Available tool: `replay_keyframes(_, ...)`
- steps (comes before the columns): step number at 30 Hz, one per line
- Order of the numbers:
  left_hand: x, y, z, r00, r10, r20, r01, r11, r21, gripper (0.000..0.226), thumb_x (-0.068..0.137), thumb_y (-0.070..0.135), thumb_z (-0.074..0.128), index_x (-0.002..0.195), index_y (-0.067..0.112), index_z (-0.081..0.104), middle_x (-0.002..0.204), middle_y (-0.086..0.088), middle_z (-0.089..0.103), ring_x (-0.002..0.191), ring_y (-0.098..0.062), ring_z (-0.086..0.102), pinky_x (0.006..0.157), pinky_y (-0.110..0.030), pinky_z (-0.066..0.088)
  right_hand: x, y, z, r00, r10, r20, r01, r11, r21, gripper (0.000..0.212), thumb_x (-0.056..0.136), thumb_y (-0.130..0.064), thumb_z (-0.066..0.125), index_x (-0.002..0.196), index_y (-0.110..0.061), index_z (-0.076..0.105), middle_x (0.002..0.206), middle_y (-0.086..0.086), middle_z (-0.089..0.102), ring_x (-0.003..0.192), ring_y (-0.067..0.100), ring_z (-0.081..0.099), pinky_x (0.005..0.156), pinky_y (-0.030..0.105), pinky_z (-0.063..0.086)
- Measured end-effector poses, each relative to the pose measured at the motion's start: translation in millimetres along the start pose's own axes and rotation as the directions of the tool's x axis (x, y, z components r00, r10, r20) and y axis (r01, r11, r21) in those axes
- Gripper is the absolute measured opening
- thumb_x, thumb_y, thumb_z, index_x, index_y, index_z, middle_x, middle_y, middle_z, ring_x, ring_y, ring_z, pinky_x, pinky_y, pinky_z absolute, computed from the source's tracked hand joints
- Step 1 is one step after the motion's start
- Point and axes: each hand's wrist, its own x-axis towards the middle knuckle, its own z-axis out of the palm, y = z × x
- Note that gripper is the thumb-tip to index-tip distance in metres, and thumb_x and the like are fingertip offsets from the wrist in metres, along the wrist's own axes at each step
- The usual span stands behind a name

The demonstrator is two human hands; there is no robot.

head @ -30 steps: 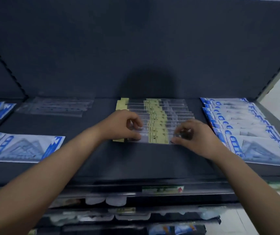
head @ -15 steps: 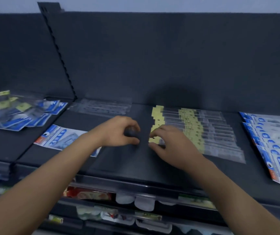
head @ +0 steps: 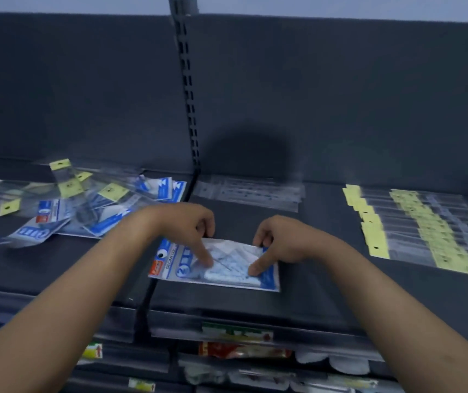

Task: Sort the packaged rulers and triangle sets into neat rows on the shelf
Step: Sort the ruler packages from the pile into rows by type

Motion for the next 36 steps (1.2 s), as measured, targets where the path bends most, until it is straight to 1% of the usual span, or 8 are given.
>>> replay_keyframes(5, 10, -1, -1, 0.985, 0.175, -0.015, -0.175, 0.983, -0.050, 0.016, 0.081, 0.040, 0.073, 0.082, 0.028, 0.062, 0.086, 0.007, 0.063, 0.073, -0.008, 0.055, 0.067, -0.026, 0.046, -7, 7, -2, 0.996, -0.038, -0.075, 0.048, 0.990, 0.135, 0.028, 0.068, -0.022, 0.084, 0.072, -0.024, 0.056, 0.069, -0.011, 0.055, 0.060, 0.004, 0.049, 0.053, 0.015, 0.037)
replay_keyframes(11, 13, 57, -12, 0.945, 0.284, -0.161, -0.311, 0.933, -0.182, 0.014, 0.092, 0.038, 0.061, 0.084, 0.027, 0.060, 0.077, 0.010, 0.065, 0.067, -0.004, 0.056, 0.068, -0.025, 0.047, -61, 45, -24, 0.962, 0.022, -0.273, 0.061, 0.954, 0.293, 0.012, 0.081, -0.018, 0.073, 0.088, -0.019, 0.063, 0.084, 0.000, 0.069, 0.075, 0.015, 0.063, 0.072, 0.033, 0.050)
replay_keyframes(15, 25, 127, -8, 0.877, 0.359, -0.319, -0.451, 0.844, -0.290, 0.010, 0.091, 0.032, 0.064, 0.084, 0.025, 0.066, 0.085, 0.011, 0.071, 0.082, -0.002, 0.065, 0.076, -0.024, 0.051, -117, 97, -41, 0.893, 0.055, -0.446, 0.100, 0.944, 0.315, 0.009, 0.089, -0.024, 0.064, 0.080, -0.022, 0.064, 0.069, -0.013, 0.062, 0.055, -0.005, 0.054, 0.053, 0.011, 0.037)
replay_keyframes(19, 51, 240, 17, 0.770, 0.430, -0.473, -0.555, 0.815, -0.163, 0.009, 0.090, 0.037, 0.063, 0.084, 0.031, 0.067, 0.083, 0.016, 0.068, 0.083, 0.002, 0.062, 0.077, -0.019, 0.049, -193, 183, -57, 0.795, 0.124, -0.594, 0.100, 0.938, 0.330, 0.015, 0.089, -0.025, 0.063, 0.078, -0.015, 0.063, 0.074, 0.003, 0.065, 0.064, 0.019, 0.058, 0.063, 0.031, 0.045)
replay_keyframes(23, 78, 361, 59, 0.691, 0.477, -0.543, -0.618, 0.780, -0.100, 0.012, 0.091, 0.036, 0.063, 0.080, 0.033, 0.064, 0.079, 0.017, 0.065, 0.077, 0.002, 0.060, 0.070, -0.017, 0.047, -268, 286, -69, 0.698, 0.172, -0.696, 0.082, 0.945, 0.316, 0.011, 0.086, -0.026, 0.067, 0.079, -0.020, 0.062, 0.070, 0.019, 0.062, 0.048, 0.013, 0.045, 0.055, 0.028, 0.039)
replay_keyframes(26, 99, 435, 89, 0.696, 0.446, -0.563, -0.606, 0.786, -0.126, 0.012, 0.089, 0.034, 0.064, 0.077, 0.035, 0.062, 0.076, 0.014, 0.066, 0.074, -0.002, 0.061, 0.072, -0.028, 0.051, -309, 350, -79, 0.592, 0.258, -0.764, 0.049, 0.934, 0.354, 0.010, 0.083, -0.026, 0.071, 0.080, -0.027, 0.061, 0.059, 0.012, 0.059, 0.039, 0.005, 0.038, 0.046, 0.015, 0.030)
replay_keyframes(31, 129, 518, 116, 0.729, 0.373, -0.574, -0.520, 0.847, -0.111, 0.015, 0.090, 0.043, 0.061, 0.088, 0.028, 0.064, 0.084, 0.014, 0.066, 0.079, -0.003, 0.060, 0.076, -0.033, 0.052, -344, 424, -100, 0.550, 0.272, -0.790, 0.041, 0.935, 0.351, 0.010, 0.084, -0.021, 0.070, 0.078, -0.022, 0.062, 0.057, -0.012, 0.055, 0.042, -0.001, 0.044, 0.044, 0.011, 0.032)
replay_keyframes(36, 154, 558, 135, 0.856, 0.343, -0.387, -0.321, 0.939, 0.123, 0.067, 0.080, 0.069, 0.056, 0.132, 0.027, 0.049, 0.134, 0.006, 0.054, 0.120, -0.017, 0.051, 0.101, -0.036, 0.039, -341, 473, -99, 0.530, 0.380, -0.758, -0.077, 0.912, 0.403, 0.006, 0.088, -0.022, 0.064, 0.088, -0.020, 0.059, 0.076, -0.012, 0.055, 0.064, -0.002, 0.047, 0.049, 0.008, 0.035)
